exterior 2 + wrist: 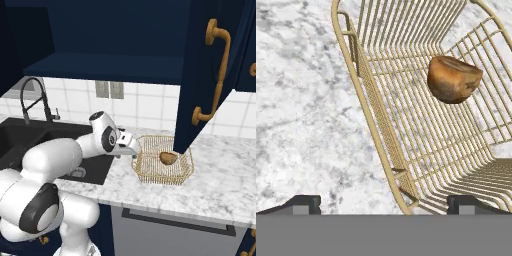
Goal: Open the cabinet, pick up the bread from the cabinet and place it in the basket. Then move the basket to the dining counter.
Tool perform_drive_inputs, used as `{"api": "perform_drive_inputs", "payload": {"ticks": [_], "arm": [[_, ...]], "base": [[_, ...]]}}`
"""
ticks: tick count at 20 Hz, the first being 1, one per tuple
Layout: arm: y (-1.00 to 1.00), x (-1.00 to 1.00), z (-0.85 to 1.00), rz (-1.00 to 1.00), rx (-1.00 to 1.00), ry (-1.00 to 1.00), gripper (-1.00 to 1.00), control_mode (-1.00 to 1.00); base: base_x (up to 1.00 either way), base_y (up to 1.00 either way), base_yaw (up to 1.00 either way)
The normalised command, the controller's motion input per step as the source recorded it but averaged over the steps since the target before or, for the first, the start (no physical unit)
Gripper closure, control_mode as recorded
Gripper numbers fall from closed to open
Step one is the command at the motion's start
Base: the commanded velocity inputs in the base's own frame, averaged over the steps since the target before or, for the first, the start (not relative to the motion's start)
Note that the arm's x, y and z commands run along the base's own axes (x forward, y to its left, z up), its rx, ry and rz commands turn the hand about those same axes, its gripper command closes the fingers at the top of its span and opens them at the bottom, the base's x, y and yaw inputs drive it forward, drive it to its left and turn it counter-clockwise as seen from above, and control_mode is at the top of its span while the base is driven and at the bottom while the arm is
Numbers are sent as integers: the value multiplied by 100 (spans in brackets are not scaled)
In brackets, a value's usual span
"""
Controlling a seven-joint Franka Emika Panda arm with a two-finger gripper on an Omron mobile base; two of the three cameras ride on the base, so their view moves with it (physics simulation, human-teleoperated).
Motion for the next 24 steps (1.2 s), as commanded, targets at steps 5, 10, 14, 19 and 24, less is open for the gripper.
{"api": "perform_drive_inputs", "payload": {"ticks": [5,10,14,19,24], "arm": [[-42,38,-16,1,0,0,-100,-100],[-39,44,-47,1,0,8,-100,-100],[-27,39,-59,4,0,9,-100,-100],[-28,14,-35,3,2,5,100,-100],[0,0,-17,0,6,10,100,-100]], "base": [[0,0,0],[0,0,0],[0,0,0],[0,0,0],[0,0,0]]}}
